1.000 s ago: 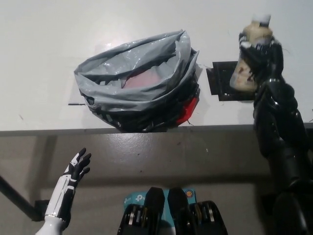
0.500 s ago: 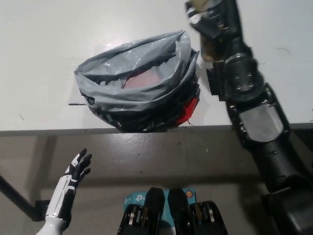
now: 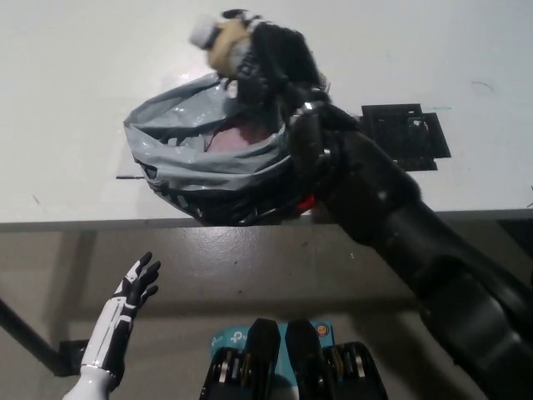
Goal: Use the right hand to pick up a bottle of protein shake and place it into a plastic bag on the left side
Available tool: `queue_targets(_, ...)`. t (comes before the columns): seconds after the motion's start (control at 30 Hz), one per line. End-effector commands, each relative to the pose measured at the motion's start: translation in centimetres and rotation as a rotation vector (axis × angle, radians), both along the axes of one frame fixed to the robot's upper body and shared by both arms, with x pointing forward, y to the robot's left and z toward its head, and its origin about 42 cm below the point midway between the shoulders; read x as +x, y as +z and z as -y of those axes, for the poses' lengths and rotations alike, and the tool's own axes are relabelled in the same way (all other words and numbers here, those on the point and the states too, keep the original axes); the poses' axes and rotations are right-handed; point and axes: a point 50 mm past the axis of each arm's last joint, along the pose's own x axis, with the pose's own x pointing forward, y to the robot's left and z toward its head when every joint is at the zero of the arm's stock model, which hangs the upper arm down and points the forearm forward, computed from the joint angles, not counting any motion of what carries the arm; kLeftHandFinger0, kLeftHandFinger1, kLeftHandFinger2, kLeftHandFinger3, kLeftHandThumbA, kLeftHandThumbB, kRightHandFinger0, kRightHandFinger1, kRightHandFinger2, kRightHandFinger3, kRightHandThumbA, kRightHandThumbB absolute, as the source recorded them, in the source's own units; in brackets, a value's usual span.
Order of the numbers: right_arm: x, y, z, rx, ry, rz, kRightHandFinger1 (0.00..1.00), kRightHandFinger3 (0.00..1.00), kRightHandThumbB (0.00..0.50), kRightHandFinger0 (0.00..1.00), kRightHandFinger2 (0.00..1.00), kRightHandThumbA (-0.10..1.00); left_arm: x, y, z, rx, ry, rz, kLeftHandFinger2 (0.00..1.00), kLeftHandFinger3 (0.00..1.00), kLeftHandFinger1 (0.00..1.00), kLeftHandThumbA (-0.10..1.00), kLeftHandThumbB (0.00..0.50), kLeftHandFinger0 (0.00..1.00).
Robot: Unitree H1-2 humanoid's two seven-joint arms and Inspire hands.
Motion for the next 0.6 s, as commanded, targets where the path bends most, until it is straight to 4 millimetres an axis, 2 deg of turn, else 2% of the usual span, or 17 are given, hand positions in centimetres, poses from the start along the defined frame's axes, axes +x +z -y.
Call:
queue_targets(0.0,-1.5,8.2,-5.8,-0.221,0.193,0.511,0.18,0.63,0.256,0.00,0.70,-0.10,0.5,2.3,0.1,0.041,-0.076,0.067,1.00,1.00,1.00,1.00,0.076,1.00)
queue_targets(0.03,-1.4,9.0,-5.8,-0.270,0.193,0.557,0.12,0.55,0.264,0.00,0.65,-0.10,0.5,2.4,0.2,0.034,-0.083,0.067,1.00,1.00,1.00,1.00,0.087,1.00)
queue_targets(0.07,-1.4,10.0,-5.8,-0.311,0.193,0.594,0.10,0.48,0.261,0.00,0.63,-0.10,0.6,2.5,0.2,0.027,-0.087,0.065,1.00,1.00,1.00,1.00,0.089,1.00)
queue_targets(0.13,-1.4,11.0,-5.9,-0.357,0.182,0.638,0.08,0.46,0.270,0.00,0.62,-0.10,0.7,2.5,0.2,0.019,-0.090,0.065,1.00,1.00,1.00,1.00,0.082,1.00)
queue_targets(0.2,-1.5,12.6,-6.1,-0.420,0.180,0.710,0.06,0.43,0.293,0.00,0.58,-0.10,0.9,2.5,0.3,0.016,-0.092,0.072,1.00,1.00,1.00,0.99,0.053,1.00)
queue_targets(0.23,-1.6,13.5,-6.2,-0.432,0.188,0.741,0.01,0.35,0.308,0.00,0.51,-0.10,1.1,2.6,0.2,0.022,-0.093,0.077,1.00,1.00,1.00,0.99,0.043,1.00)
queue_targets(0.27,-1.6,13.9,-6.3,-0.436,0.194,0.759,0.00,0.31,0.302,0.00,0.48,-0.10,1.2,2.7,0.2,0.026,-0.095,0.077,1.00,1.00,1.00,1.00,0.045,1.00)
queue_targets(0.3,-1.7,14.5,-6.4,-0.479,0.196,0.792,0.00,0.26,0.275,0.00,0.46,-0.10,1.2,2.7,0.3,0.031,-0.099,0.072,1.00,1.00,1.00,1.00,0.039,1.00)
queue_targets(0.37,-1.8,14.6,-6.7,-0.518,0.199,0.808,0.00,0.25,0.269,0.00,0.46,-0.10,1.1,2.7,0.3,0.030,-0.101,0.066,1.00,1.00,1.00,0.99,0.037,1.00)
queue_targets(0.4,-2.0,14.6,-7.0,-0.547,0.216,0.829,0.00,0.39,0.294,0.00,0.40,-0.10,1.1,2.7,0.4,0.031,-0.104,0.070,1.00,1.00,1.00,1.00,0.030,1.00)
queue_targets(0.47,-2.1,14.5,-7.3,-0.566,0.233,0.863,0.00,0.39,0.312,0.00,0.27,-0.10,1.1,2.7,0.4,0.033,-0.108,0.077,1.00,1.00,1.00,1.00,0.029,1.00)
queue_targets(0.5,-2.2,14.4,-7.5,-0.576,0.236,0.877,0.00,0.30,0.315,0.00,0.20,-0.10,1.2,2.8,0.4,0.033,-0.111,0.078,1.00,1.00,1.00,1.00,0.033,1.00)
queue_targets(0.57,-2.4,14.0,-7.8,-0.557,0.240,0.870,0.00,0.11,0.322,0.00,0.18,-0.10,1.4,2.9,0.4,0.039,-0.114,0.083,1.00,1.00,1.00,1.00,0.031,1.00)
